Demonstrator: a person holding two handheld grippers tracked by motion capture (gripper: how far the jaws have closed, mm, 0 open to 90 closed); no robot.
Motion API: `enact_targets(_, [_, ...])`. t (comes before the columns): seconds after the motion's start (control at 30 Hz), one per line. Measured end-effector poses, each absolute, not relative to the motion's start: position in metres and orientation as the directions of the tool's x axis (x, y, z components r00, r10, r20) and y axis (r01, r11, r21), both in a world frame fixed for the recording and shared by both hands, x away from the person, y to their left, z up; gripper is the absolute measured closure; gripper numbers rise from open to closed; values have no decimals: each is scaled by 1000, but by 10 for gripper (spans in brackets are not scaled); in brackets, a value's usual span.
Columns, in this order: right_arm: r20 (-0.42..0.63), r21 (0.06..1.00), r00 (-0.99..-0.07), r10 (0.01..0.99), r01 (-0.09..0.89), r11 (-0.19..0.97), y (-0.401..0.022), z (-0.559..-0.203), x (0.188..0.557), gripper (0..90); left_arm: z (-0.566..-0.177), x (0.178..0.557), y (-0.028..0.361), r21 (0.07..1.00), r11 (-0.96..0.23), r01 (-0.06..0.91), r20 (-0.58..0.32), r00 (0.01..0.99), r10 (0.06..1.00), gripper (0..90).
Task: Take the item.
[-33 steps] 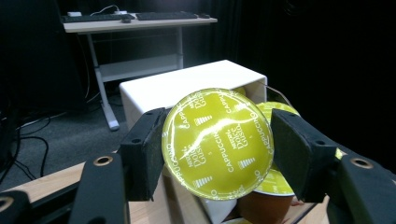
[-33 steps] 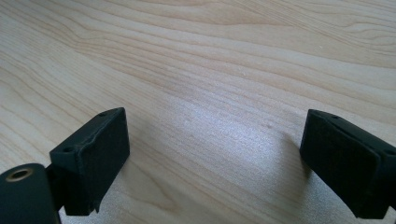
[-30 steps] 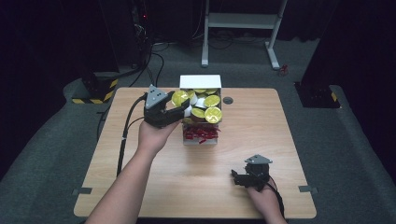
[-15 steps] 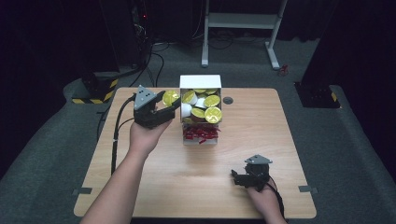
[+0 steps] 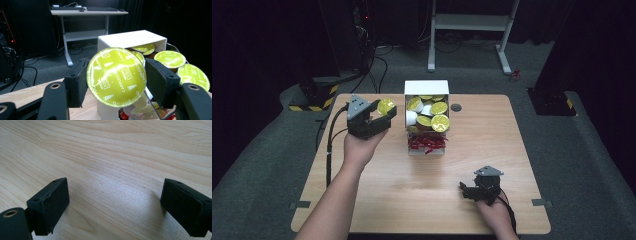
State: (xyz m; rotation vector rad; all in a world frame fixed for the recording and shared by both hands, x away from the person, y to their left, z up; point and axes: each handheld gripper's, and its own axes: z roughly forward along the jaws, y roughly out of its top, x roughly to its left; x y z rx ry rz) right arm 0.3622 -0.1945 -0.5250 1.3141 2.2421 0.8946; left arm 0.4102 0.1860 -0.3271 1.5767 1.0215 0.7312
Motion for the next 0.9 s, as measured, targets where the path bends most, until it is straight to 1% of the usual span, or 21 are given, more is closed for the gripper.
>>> enact_targets(0.37, [-11,693,-483,876,628,355,-194,-525,362,83,-333,406,200,966,-76,247,-35,417,908,384])
enact_targets(0.57, [-10,693,-483,876,628,355,-194,-525,362,83,-343,407,213,962,-66,264,-45,393,918,384])
enact_targets(0.6, [-11,693,-483,875,627,355,-194,-525,362,83,-347,408,218,958,-58,281,-58,389,919,385])
enact_targets(0.77, [-11,693,-483,875,627,355,-194,-525,362,83,-356,408,223,954,-65,294,-52,371,927,385])
enact_targets(0.9, [-10,693,-483,876,628,354,-194,-525,362,83,-365,408,230,951,-51,306,-63,353,933,385])
